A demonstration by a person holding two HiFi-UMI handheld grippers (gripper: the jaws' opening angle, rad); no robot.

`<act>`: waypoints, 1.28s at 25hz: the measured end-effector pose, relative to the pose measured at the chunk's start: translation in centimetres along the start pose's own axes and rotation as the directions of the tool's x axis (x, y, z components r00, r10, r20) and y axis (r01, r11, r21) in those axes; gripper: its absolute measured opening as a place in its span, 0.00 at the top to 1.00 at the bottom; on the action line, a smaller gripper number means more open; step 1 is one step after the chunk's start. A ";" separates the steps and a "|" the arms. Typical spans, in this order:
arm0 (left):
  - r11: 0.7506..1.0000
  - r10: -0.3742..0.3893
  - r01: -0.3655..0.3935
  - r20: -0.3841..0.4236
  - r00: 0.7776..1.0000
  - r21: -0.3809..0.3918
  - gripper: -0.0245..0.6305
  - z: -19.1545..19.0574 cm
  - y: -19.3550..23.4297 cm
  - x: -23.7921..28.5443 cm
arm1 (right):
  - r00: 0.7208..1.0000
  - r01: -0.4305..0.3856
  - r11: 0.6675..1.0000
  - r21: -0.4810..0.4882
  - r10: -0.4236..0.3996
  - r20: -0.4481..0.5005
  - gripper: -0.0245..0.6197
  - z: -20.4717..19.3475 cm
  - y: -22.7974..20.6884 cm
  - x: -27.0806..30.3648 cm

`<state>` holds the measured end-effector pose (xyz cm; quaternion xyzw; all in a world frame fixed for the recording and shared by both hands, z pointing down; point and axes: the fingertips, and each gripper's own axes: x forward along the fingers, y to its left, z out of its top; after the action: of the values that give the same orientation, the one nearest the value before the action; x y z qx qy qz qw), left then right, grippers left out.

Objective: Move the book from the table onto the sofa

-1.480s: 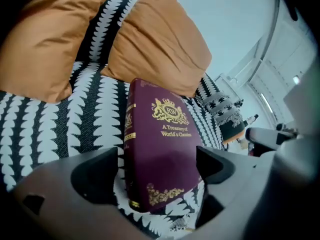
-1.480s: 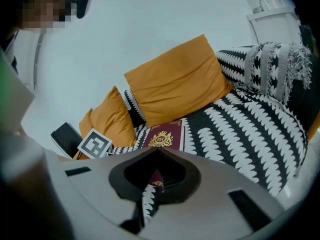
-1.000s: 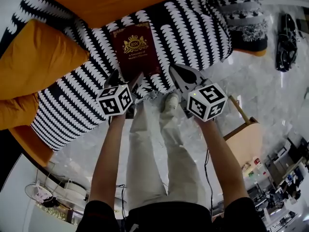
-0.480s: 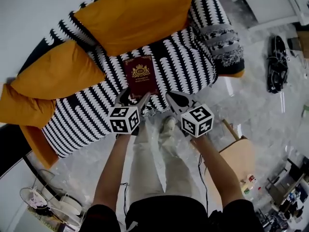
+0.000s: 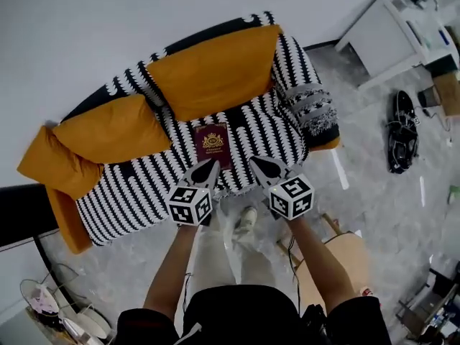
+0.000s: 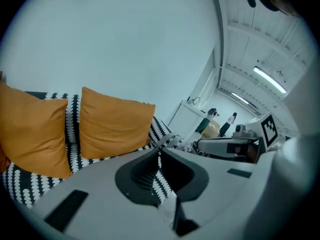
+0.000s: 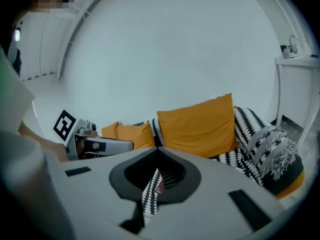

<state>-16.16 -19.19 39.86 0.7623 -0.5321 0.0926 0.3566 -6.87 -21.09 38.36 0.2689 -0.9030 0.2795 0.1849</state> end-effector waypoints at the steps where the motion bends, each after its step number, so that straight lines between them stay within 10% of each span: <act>1: 1.000 -0.006 0.006 0.010 1.000 0.008 0.92 0.7 -0.7 -0.6 | 1.000 0.000 1.000 0.001 0.000 0.012 0.94 0.7 0.2 -0.9; 17: 0.982 -0.015 -0.044 0.311 0.950 0.182 0.94 11.7 -13.0 -11.7 | 0.977 -0.117 0.983 -0.139 0.139 0.162 0.94 11.5 6.7 -11.1; 32: 0.978 -0.032 -0.061 0.428 0.903 0.202 0.94 15.1 -15.2 -20.5 | 0.934 -0.147 0.947 -0.287 0.229 0.276 0.94 15.7 16.3 -15.2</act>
<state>-14.93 -10.86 11.42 0.7934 -0.5903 -0.0187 0.1477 -7.37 -13.36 12.17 0.1938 -0.9712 0.1294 0.0492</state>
